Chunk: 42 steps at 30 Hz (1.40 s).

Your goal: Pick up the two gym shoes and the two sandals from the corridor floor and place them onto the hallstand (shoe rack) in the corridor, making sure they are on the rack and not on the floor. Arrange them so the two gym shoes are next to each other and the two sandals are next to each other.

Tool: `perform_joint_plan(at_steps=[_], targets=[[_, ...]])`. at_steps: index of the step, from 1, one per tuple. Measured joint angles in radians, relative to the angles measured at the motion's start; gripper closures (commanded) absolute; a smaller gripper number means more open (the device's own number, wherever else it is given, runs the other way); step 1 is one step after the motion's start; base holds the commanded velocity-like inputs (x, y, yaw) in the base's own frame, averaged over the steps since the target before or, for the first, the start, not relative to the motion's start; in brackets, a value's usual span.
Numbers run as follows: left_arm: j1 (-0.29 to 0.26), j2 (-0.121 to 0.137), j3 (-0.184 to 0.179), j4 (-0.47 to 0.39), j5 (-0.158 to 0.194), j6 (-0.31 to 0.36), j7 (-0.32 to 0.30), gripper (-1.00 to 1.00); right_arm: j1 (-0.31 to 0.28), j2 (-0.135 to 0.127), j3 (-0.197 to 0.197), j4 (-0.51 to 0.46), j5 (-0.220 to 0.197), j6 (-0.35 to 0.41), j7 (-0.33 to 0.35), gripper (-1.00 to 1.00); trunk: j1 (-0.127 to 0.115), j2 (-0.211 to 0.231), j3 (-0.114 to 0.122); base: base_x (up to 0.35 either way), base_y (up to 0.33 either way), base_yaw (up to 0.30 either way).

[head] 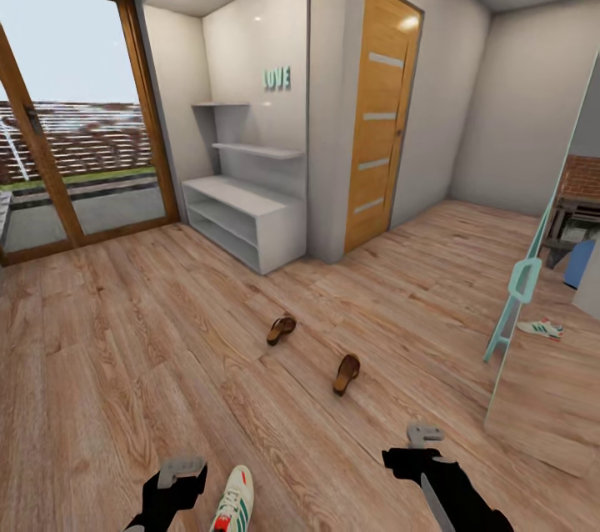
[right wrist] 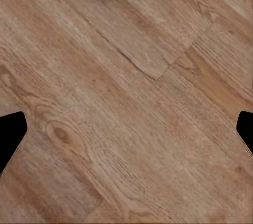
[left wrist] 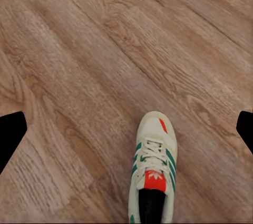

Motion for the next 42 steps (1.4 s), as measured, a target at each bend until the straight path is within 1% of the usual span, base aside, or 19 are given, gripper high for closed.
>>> perform_joint_plan(at_steps=[1,3,4,7,8,10,14,22,42], targets=[[0.000,0.001,0.000,0.011,0.000,0.000,0.000,-1.00,0.000,0.000,0.000,0.002,0.000,-0.043,0.000,-1.00,0.004,-0.007,-0.003,0.000,0.000,0.000],[0.000,0.001,0.000,0.018,0.000,-0.001,0.000,-1.00,0.000,0.000,0.000,0.004,0.000,-0.102,0.001,-1.00,0.012,-0.021,-0.009,0.000,0.000,0.000],[0.000,0.001,0.000,0.024,0.000,-0.001,0.000,-1.00,0.000,0.000,0.000,0.005,0.000,-0.165,0.002,-1.00,0.015,-0.028,-0.013,0.000,0.000,0.000],[0.000,0.001,0.000,0.028,0.000,-0.001,0.000,-1.00,-0.001,0.000,0.001,0.006,0.000,-0.254,0.003,-1.00,0.027,-0.049,-0.022,0.000,0.000,0.000],[0.000,0.000,0.000,0.030,0.000,-0.001,0.000,-1.00,-0.001,0.000,0.001,0.006,0.001,-0.296,0.003,-1.00,0.031,-0.056,-0.025,0.000,0.000,0.000],[0.000,0.000,0.000,0.032,0.000,-0.001,0.000,-1.00,-0.001,0.000,0.001,0.007,0.000,-0.336,0.004,-1.00,0.038,-0.070,-0.031,0.000,0.000,0.000],[0.000,0.000,0.000,0.034,0.000,-0.002,0.000,-1.00,-0.001,0.000,0.000,0.006,0.000,-0.360,0.004,-1.00,0.054,-0.098,-0.044,0.000,0.000,0.000],[0.000,0.000,0.000,0.034,0.000,-0.002,0.000,-1.00,0.000,0.000,0.000,0.006,-0.001,-0.373,0.004,-1.00,0.084,-0.154,-0.071,0.000,0.000,0.000],[0.001,0.000,-0.001,0.034,0.000,-0.003,0.000,-1.00,0.000,0.000,0.000,0.006,-0.002,-0.371,0.005,-1.00,0.161,-0.294,-0.165,0.000,0.000,-0.010]])
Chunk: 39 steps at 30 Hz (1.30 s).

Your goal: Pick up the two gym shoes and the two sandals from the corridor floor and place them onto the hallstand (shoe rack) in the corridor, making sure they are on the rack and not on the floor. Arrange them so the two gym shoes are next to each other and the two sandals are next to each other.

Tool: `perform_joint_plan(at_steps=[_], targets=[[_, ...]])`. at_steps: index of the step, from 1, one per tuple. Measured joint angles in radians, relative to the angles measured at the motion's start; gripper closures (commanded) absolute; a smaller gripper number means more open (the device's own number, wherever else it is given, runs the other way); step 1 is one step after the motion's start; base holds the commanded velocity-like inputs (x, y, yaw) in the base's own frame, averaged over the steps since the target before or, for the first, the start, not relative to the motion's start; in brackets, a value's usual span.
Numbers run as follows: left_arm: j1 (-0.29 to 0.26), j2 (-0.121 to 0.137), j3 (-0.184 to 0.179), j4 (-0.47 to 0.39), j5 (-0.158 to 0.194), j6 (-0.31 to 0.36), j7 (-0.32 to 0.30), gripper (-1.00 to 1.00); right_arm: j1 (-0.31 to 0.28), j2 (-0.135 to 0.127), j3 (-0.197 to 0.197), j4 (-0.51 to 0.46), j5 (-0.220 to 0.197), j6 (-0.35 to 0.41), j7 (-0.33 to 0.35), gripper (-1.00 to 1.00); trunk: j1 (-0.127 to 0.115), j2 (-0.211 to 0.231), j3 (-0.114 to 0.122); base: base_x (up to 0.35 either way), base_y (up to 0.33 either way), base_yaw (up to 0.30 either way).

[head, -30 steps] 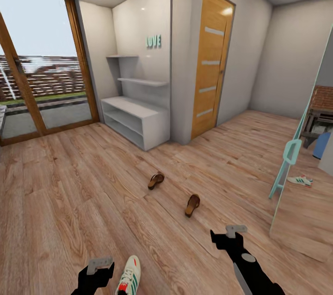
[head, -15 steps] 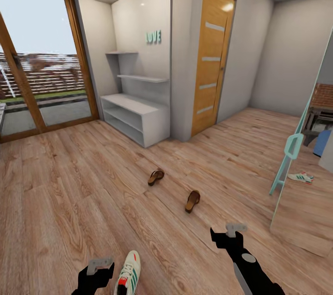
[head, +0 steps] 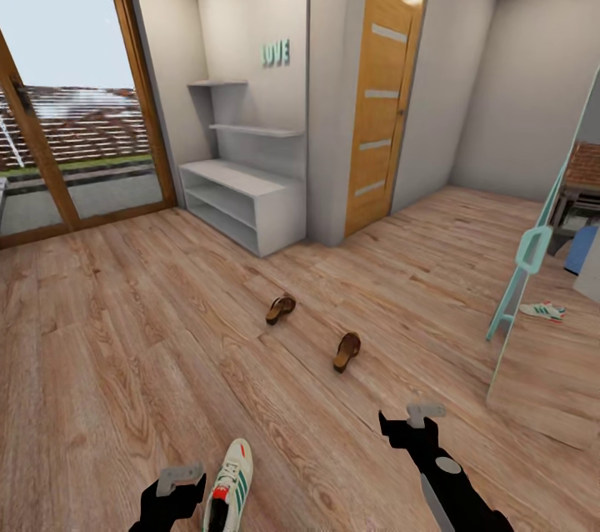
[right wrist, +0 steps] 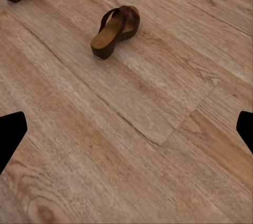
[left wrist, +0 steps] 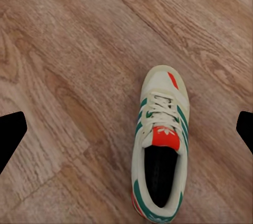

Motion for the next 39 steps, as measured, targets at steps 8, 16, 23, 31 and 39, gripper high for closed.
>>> perform_joint_plan(at_steps=[8,16,23,31,39], targets=[[0.000,0.000,0.000,0.000,-0.001,0.000,0.000,-1.00,0.000,0.000,0.000,0.000,0.001,0.001,0.000,-1.00,0.031,-0.056,-0.038,0.000,0.000,-0.069],[0.000,0.002,0.000,0.000,-0.001,0.000,0.000,-1.00,0.000,0.000,0.000,0.000,0.001,0.001,0.000,-1.00,0.061,-0.112,-0.076,0.000,0.000,-0.115],[-0.001,0.004,0.000,0.000,-0.005,0.000,0.000,-1.00,0.000,0.000,0.000,0.000,0.001,0.001,0.000,-1.00,0.088,-0.161,-0.106,0.000,0.000,-0.107],[-0.001,0.003,-0.003,-0.003,-0.057,0.000,0.000,-1.00,0.000,0.000,0.000,0.000,0.001,0.001,-0.001,-1.00,0.119,-0.217,-0.133,0.000,0.000,-0.023],[-0.001,0.003,-0.002,-0.005,-0.103,0.000,0.001,-1.00,0.000,0.000,0.000,0.000,0.001,0.001,-0.001,-1.00,0.150,-0.273,-0.160,0.000,0.000,-0.181]])
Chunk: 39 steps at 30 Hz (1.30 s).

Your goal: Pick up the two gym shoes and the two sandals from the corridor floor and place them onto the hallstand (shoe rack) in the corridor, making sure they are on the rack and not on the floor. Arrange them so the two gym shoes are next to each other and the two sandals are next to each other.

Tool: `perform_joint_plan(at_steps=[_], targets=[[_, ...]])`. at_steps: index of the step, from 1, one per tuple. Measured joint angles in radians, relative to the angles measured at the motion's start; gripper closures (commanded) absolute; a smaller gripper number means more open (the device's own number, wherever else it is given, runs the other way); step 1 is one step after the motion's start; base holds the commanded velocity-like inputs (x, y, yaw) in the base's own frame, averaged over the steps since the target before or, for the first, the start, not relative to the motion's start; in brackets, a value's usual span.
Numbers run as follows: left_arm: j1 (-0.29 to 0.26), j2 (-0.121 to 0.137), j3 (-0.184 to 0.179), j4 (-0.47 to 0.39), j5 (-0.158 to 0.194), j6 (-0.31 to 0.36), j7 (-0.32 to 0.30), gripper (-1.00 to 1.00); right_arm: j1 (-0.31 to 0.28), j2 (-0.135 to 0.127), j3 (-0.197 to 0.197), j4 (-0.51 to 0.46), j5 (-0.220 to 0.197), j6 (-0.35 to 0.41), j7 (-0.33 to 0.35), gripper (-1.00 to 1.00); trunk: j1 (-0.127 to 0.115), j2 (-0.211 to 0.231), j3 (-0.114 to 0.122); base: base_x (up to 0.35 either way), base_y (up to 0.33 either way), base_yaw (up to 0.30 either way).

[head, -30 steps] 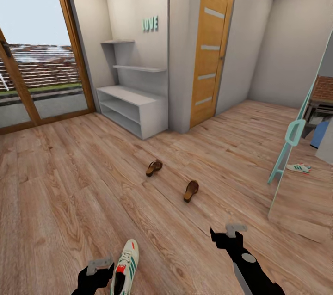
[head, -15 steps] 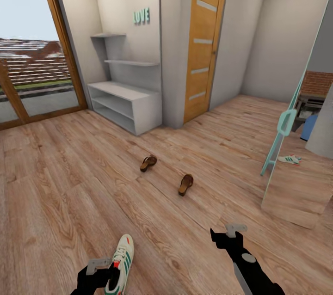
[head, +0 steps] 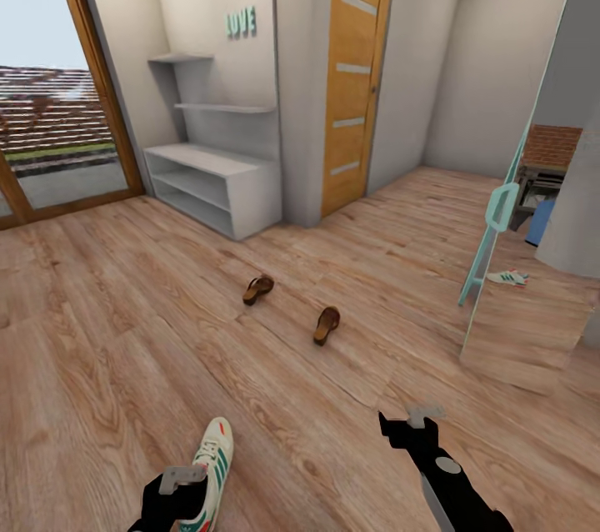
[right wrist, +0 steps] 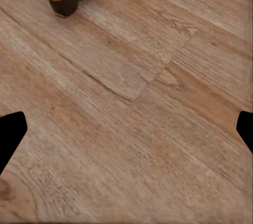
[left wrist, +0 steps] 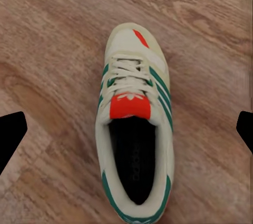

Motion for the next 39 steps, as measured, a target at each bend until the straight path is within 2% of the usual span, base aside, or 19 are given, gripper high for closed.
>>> perform_joint_plan(at_steps=[2,8,39], targets=[[0.000,0.001,0.001,0.001,-0.003,0.000,0.000,-1.00,0.000,0.000,0.000,-0.001,0.000,0.000,0.000,-1.00,0.008,-0.014,-0.007,0.000,0.000,-0.094],[0.000,0.003,0.002,0.001,-0.004,0.000,0.000,-1.00,0.000,0.000,0.001,0.000,0.001,0.001,0.000,-1.00,0.011,-0.016,-0.033,0.000,0.000,-0.018],[0.000,0.004,0.003,0.002,-0.004,0.000,0.000,-1.00,0.000,0.000,0.002,-0.001,0.001,0.001,0.000,-1.00,0.024,-0.023,-0.202,0.000,0.000,0.000]])
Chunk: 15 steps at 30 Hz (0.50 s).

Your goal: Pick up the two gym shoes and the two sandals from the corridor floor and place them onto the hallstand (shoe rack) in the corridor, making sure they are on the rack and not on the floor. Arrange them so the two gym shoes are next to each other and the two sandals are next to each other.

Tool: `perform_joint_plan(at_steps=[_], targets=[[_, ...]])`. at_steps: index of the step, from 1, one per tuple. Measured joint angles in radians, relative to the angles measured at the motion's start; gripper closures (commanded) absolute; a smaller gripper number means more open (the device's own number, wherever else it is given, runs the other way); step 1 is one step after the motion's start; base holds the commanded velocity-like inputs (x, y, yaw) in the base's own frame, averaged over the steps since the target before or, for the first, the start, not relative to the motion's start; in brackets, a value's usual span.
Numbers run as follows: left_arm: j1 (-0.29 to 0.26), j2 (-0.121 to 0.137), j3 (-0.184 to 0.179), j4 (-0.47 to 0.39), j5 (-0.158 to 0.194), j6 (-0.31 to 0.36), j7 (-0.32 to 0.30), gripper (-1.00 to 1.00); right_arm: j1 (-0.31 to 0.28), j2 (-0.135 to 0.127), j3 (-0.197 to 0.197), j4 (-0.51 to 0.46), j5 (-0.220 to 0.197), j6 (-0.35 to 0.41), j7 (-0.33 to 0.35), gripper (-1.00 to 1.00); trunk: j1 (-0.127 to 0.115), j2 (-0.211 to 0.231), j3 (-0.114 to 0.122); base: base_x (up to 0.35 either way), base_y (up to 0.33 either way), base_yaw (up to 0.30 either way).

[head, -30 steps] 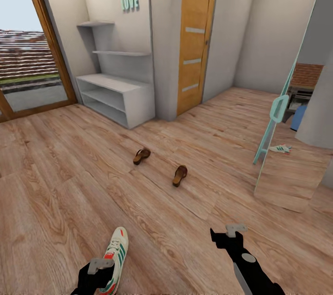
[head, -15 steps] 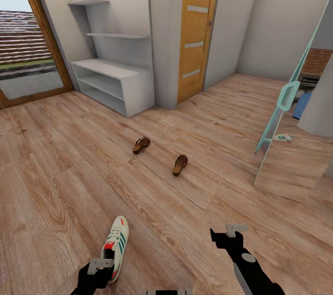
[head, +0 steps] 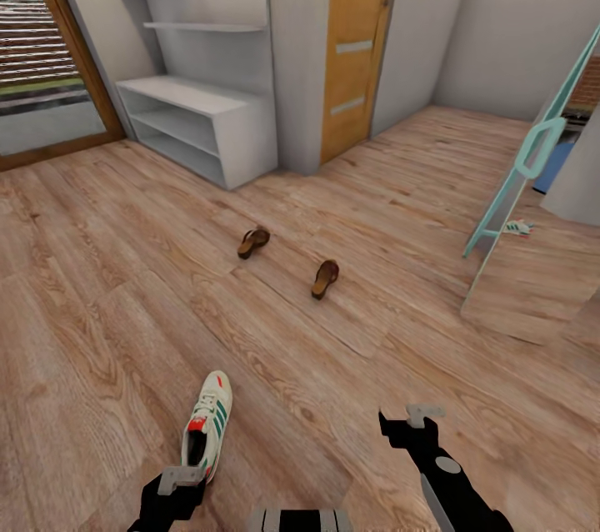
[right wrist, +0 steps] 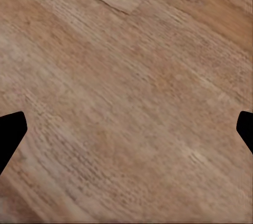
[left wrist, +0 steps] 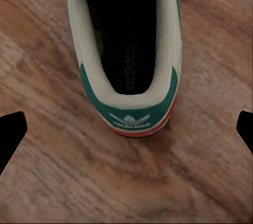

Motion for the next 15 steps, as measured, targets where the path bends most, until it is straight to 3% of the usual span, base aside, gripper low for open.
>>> perform_joint_plan(at_steps=[5,15], targets=[[0.000,0.000,0.000,0.000,0.000,0.000,0.000,-1.00,0.000,0.000,0.000,0.000,0.000,0.000,0.000,-1.00,0.002,-0.001,-0.027,0.000,0.000,0.000],[0.000,0.000,0.001,0.000,0.000,-0.001,0.002,-1.00,0.000,0.000,0.000,0.000,0.000,0.000,0.000,-1.00,0.002,-0.001,-0.031,0.016,0.000,0.000]])
